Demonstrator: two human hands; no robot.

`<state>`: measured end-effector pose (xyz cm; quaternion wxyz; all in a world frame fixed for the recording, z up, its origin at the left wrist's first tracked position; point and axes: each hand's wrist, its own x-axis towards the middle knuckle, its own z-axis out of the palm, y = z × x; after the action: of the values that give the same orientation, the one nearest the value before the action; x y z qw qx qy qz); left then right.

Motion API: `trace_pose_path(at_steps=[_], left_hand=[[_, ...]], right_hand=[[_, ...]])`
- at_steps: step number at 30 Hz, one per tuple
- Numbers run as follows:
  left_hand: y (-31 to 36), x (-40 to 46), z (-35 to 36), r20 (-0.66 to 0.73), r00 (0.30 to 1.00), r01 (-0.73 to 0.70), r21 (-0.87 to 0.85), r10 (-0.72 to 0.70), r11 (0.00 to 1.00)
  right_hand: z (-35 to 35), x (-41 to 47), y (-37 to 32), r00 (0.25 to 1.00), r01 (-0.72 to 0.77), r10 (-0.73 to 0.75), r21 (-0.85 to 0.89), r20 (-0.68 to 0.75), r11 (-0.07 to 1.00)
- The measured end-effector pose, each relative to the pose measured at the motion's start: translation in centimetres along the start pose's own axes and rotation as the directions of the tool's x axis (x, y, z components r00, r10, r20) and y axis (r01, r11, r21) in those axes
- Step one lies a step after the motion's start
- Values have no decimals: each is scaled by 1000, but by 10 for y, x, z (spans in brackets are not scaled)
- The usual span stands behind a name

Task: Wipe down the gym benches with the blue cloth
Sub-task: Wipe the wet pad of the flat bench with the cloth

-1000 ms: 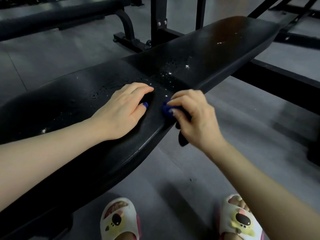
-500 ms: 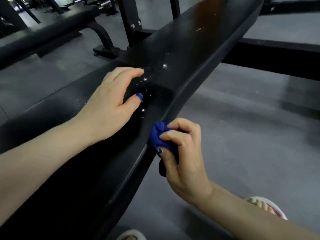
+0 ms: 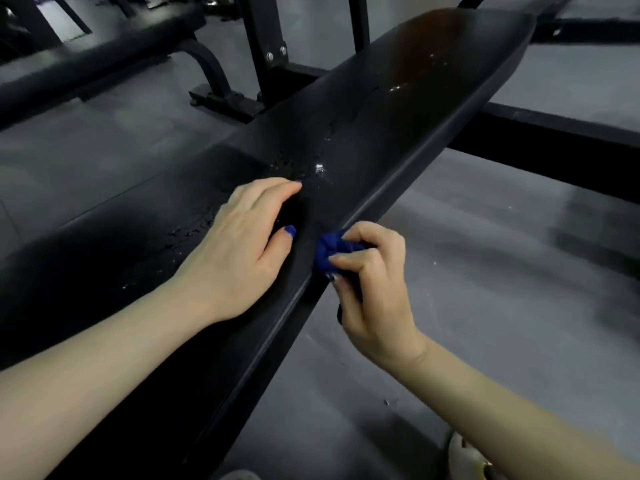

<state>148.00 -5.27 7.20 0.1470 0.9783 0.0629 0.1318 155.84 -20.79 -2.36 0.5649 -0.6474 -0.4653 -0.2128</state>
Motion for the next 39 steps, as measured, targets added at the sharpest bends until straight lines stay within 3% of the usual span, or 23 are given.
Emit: trace_pose_path(at_steps=[3, 8, 11, 16, 20, 22, 26, 29, 32, 36, 39], left_hand=[[0, -1, -2, 8, 1000, 21, 0, -21, 1000], [2, -1, -2, 1, 999, 54, -32, -54, 998], [0, 0, -1, -25, 997, 66, -57, -68, 996], [-3, 1, -1, -80, 995, 51, -97, -59, 994], [-7, 1, 0, -113, 991, 61, -107, -73, 992], [-8, 1, 1, -130, 987, 77, -112, -91, 991], [-6, 1, 1, -128, 984, 111, -121, -126, 986], [-5, 2, 1, -124, 983, 120, -114, -133, 986], [-4, 2, 0, -119, 984, 123, -101, -135, 987], [-2, 4, -2, -95, 983, 146, -93, -155, 985], [-2, 3, -2, -104, 984, 140, -67, -147, 988]], right_hand=[[-23, 29, 16, 981, 122, -108, -83, 161, 989], [-57, 84, 39, 960, -116, 190, -328, 204, 938], [-52, 86, 26, 944, -60, 173, -371, 280, 927], [-35, 61, -28, 885, 159, -76, -144, 460, 977], [-33, 59, -42, 734, 301, -282, 76, 617, 951], [-40, 73, -22, 678, 344, -313, 90, 665, 935], [-54, 92, 16, 825, 221, -93, -166, 558, 961], [-46, 82, 7, 863, 175, -61, -184, 501, 967], [-37, 67, -22, 813, 228, -174, -29, 556, 973], [-31, 49, -42, 655, 321, -368, 199, 659, 926], [-36, 52, -22, 648, 392, -395, 159, 651, 906]])
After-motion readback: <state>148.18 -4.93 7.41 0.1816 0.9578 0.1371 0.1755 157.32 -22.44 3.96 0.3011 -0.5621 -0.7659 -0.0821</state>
